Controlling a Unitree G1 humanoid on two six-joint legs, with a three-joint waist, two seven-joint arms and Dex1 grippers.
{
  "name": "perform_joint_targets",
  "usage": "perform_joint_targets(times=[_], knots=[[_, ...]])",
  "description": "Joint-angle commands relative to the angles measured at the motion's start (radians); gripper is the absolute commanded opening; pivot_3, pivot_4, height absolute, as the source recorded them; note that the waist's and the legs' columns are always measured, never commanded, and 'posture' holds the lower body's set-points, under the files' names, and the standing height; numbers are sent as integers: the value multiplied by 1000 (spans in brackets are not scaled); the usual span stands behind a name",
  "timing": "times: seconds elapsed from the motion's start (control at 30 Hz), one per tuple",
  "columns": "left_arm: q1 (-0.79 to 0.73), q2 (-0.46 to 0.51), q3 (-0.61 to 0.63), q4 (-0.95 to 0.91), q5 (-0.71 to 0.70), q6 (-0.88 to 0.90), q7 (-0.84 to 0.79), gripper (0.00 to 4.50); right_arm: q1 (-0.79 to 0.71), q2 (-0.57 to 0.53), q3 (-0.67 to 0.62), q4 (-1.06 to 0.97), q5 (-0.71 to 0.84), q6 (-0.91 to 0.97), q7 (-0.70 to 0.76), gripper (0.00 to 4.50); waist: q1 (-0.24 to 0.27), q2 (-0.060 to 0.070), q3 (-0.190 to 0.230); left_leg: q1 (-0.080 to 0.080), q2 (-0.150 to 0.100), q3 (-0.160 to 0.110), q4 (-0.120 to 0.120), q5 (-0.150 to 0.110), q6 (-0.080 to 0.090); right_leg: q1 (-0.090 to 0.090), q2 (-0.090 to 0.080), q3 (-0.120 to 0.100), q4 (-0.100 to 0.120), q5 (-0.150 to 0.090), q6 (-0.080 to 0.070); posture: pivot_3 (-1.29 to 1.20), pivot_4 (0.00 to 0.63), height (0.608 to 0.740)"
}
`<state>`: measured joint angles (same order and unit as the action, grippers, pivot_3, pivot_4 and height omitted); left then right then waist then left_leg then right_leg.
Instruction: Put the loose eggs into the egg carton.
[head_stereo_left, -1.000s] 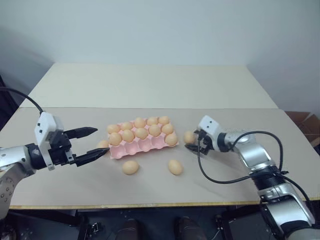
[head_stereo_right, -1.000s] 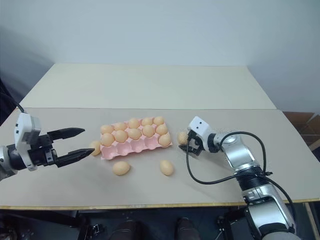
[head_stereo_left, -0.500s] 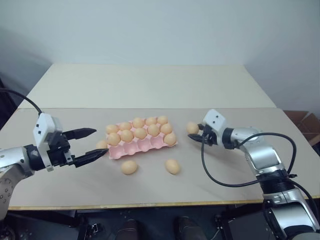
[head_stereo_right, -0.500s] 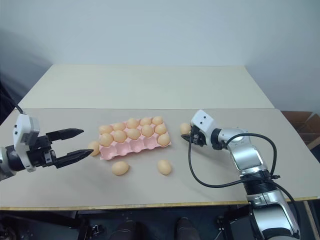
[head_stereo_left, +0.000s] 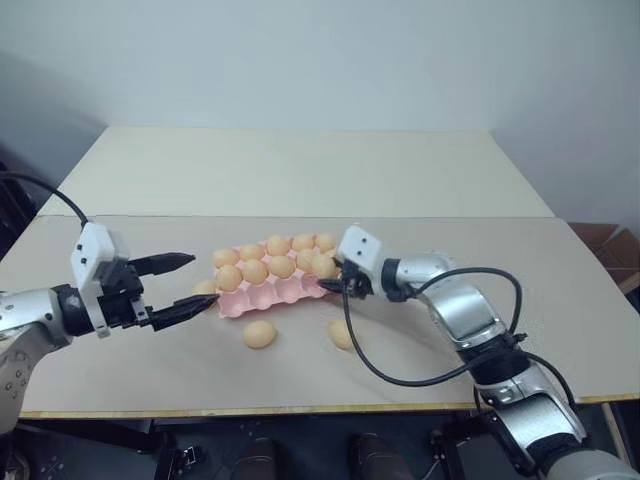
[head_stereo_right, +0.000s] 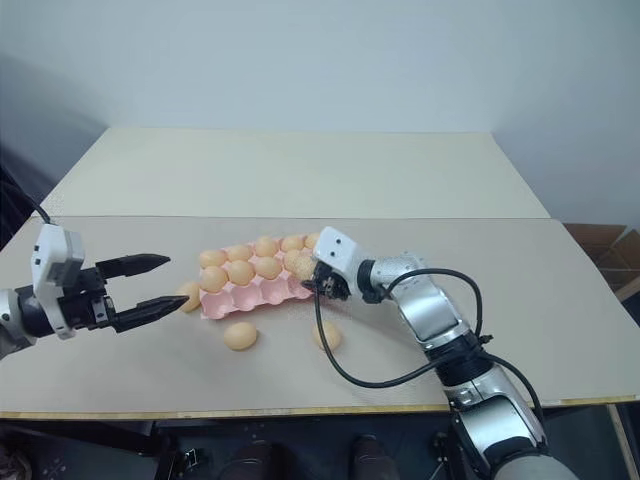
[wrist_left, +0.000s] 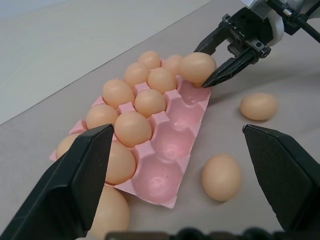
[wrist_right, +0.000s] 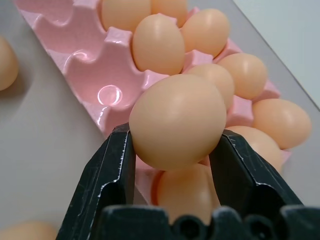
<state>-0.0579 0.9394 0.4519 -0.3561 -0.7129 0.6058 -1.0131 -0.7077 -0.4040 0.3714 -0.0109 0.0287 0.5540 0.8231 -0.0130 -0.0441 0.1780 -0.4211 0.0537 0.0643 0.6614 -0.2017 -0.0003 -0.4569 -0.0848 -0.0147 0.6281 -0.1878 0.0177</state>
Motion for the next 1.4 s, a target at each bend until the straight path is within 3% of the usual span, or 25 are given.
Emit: perform_joint_targets(times=[0.03,0.13,0.4,0.6,0.8,1.2,1.4], knots=[[4,-3,33,-22,-4,-26,2,4500,-13,4,-1,-44,-9,7,-5,3555,-1,0,0,0,0,0,0,0,0,0,0,0,0,0,0,0,150,740],[5,-4,33,-25,-5,-25,6,4500,-24,0,-46,-73,6,32,-22,4475,-1,0,0,1,0,0,0,0,0,0,0,0,1,0,0,0,150,740],[-6,2,21,-9,0,-29,-5,4500,71,-149,-278,-342,195,125,64,4475,7,0,0,0,0,0,0,0,0,0,0,0,0,0,1,0,150,740],[-10,10,23,14,6,-33,-18,4500,293,-347,-513,-461,360,79,208,4475,14,0,0,0,0,0,0,0,0,0,0,0,-1,-1,0,0,150,740],[31,18,46,19,9,-32,-33,4500,540,-506,-765,-448,498,-21,423,4475,14,0,0,3,0,0,0,0,0,2,0,1,0,-4,-5,0,150,740],[56,18,65,19,9,-47,-44,4500,593,-546,-776,-434,514,-71,399,4475,13,0,0,5,0,1,0,0,-1,4,0,2,-1,-4,-5,0,150,740],[56,15,58,9,7,-43,-36,4500,553,-526,-679,-467,504,-75,355,4475,14,0,0,6,0,1,0,0,-1,4,0,2,-1,-4,-5,0,150,740]])
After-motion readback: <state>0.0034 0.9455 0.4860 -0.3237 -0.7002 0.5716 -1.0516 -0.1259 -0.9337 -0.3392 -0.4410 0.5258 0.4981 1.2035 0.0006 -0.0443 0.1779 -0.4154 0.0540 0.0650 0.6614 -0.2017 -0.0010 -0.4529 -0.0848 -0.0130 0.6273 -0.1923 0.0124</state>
